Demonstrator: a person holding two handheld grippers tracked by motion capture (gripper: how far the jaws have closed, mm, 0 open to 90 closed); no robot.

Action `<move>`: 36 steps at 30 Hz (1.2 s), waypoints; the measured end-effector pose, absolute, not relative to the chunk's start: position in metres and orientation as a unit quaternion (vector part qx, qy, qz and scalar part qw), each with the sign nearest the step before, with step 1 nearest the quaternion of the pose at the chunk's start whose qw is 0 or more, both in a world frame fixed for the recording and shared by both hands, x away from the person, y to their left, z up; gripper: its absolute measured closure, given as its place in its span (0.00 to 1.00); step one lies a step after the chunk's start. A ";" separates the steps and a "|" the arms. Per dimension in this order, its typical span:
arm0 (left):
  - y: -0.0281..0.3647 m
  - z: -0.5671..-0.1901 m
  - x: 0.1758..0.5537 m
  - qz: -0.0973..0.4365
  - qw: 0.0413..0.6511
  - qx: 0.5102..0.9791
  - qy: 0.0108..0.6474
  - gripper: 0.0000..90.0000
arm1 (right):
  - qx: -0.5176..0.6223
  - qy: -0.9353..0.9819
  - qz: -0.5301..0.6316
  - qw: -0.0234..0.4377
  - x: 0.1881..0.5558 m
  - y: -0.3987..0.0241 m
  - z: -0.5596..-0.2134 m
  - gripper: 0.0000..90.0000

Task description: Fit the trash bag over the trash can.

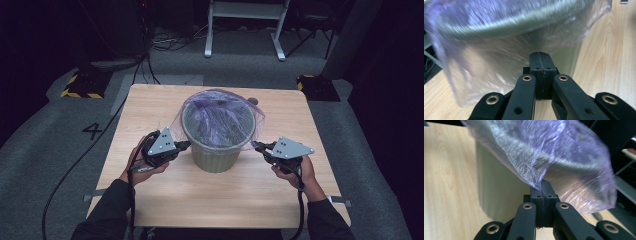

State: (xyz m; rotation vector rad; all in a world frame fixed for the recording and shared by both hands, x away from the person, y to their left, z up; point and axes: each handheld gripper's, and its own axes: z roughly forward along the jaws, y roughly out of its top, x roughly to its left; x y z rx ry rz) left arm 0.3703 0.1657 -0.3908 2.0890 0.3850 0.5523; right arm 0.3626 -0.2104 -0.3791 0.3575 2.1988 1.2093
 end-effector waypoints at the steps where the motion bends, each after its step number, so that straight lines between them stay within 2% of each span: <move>1: 0.165 -0.393 0.370 0.222 0.454 0.849 0.154 1.00 | 0.136 0.829 0.455 0.296 0.362 -0.211 -0.382 1.00; 17: 0.165 -0.423 0.371 0.192 0.443 0.859 0.171 1.00 | 0.162 0.845 0.448 0.243 0.365 -0.213 -0.426 1.00; 21: 0.170 -0.424 0.370 0.204 0.445 0.853 0.184 1.00 | 0.168 0.846 0.448 0.237 0.366 -0.214 -0.432 0.98; 22: 0.173 -0.423 0.369 0.207 0.452 0.845 0.194 0.95 | 0.169 0.845 0.448 0.237 0.366 -0.214 -0.432 0.97; 24: 0.181 -0.420 0.369 0.220 0.465 0.830 0.218 0.73 | 0.169 0.842 0.452 0.240 0.365 -0.214 -0.431 0.96; 26: 0.187 -0.416 0.367 0.232 0.476 0.818 0.225 0.66 | 0.168 0.841 0.454 0.241 0.364 -0.213 -0.431 0.95; 32: 0.191 -0.406 0.365 0.264 0.486 0.797 0.243 0.24 | 0.167 0.840 0.453 0.248 0.363 -0.213 -0.428 0.88; 34: 0.190 -0.405 0.367 0.270 0.485 0.797 0.237 0.18 | 0.169 0.838 0.455 0.248 0.364 -0.213 -0.427 0.86; 36: 0.188 -0.405 0.369 0.284 0.478 0.798 0.234 0.17 | 0.169 0.838 0.455 0.248 0.364 -0.213 -0.425 0.86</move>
